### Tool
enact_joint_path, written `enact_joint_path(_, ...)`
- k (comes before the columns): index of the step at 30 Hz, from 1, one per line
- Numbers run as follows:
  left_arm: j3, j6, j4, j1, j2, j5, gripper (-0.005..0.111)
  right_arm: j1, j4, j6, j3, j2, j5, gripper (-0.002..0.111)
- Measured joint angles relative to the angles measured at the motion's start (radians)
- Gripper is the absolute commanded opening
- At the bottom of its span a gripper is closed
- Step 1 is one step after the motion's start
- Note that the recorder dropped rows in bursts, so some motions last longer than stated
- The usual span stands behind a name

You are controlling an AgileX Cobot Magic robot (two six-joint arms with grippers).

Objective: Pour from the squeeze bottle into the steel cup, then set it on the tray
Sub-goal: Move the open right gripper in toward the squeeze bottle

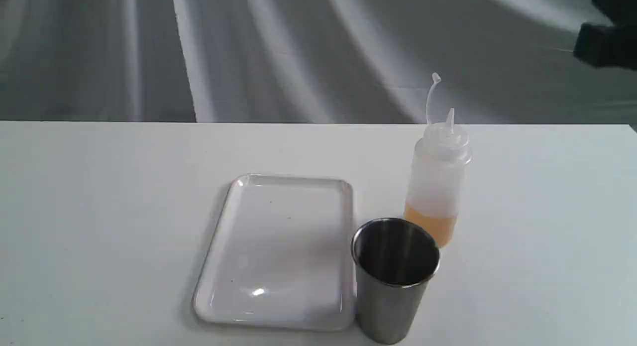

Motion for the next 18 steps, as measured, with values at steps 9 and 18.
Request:
enact_joint_path(9,0.000,0.000,0.000,0.000,0.000,0.000,0.000,0.000,-0.032,-0.076,0.000,0.158,-0.025,0.000)
enact_joint_path(18,0.000,0.000,0.000,0.000,0.000,0.000,0.000,-0.102,-0.082,0.124,0.000,0.204,-0.080,0.000)
